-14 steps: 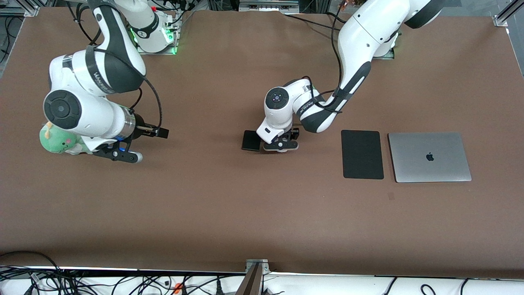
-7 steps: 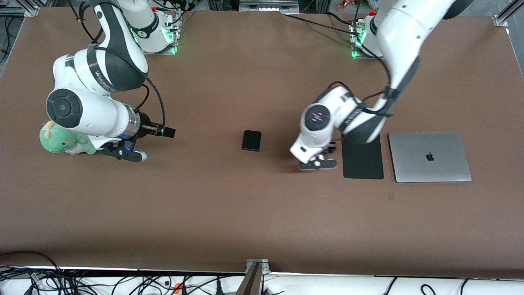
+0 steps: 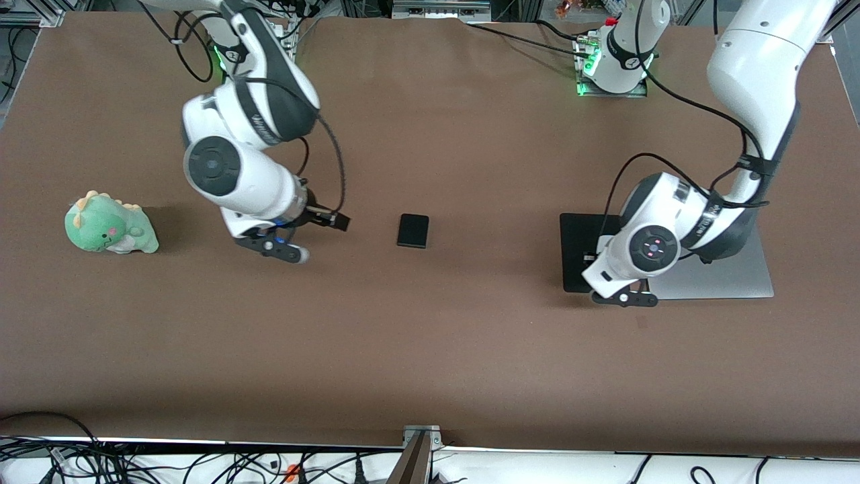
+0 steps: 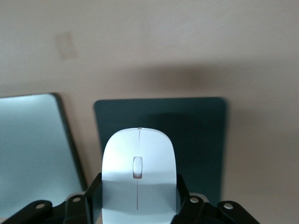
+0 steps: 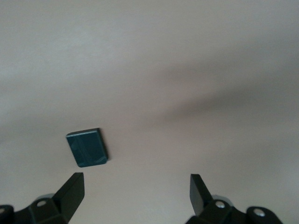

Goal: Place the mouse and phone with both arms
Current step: 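Carry the mouse onto the mouse pad while the right gripper reaches the phone, then open the left gripper while the right gripper grasps the black phone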

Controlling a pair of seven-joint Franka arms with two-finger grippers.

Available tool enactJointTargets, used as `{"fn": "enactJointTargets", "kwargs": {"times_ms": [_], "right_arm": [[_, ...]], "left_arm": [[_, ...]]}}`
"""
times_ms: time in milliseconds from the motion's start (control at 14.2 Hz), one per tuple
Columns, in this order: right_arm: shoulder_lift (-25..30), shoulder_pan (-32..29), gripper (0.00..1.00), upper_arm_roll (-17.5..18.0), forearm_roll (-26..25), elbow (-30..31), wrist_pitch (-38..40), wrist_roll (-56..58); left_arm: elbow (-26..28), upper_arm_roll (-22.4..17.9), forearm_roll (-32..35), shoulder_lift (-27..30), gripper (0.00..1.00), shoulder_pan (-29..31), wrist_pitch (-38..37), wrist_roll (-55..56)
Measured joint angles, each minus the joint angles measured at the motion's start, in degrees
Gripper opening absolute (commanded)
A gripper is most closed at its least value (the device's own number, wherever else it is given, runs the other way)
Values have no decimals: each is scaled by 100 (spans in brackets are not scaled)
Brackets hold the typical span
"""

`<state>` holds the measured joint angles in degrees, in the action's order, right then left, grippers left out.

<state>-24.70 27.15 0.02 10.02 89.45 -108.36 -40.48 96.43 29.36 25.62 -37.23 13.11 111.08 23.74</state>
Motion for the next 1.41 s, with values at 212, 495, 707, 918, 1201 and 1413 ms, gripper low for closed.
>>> {"fn": "enactJointTargets", "kwargs": {"times_ms": [212,495,707,918,1201,1413], "right_arm": [[-337,79,100,470,-406,8,-508,0],[-870,465,100,857,-1053,24,-1160,-104],[-1238,710,100,860,-1360,27,-1521,-348],[-1536,771,100,861,-1562,28,-1841,-657],[-1797,877,100,862,-1786,25,-2216,-1047],[-1869,929,100,863,-1790,24,-2369,-1149]], "left_arm": [[495,9,0,-3,55,189,673,-34],[1148,13,0,0,100,330,1723,-31],[1203,21,1,34,100,422,1795,-42],[1190,48,1,268,100,538,1759,-190],[1028,315,-34,950,100,621,1064,-306],[257,519,-511,1253,100,613,-389,-331]]}}
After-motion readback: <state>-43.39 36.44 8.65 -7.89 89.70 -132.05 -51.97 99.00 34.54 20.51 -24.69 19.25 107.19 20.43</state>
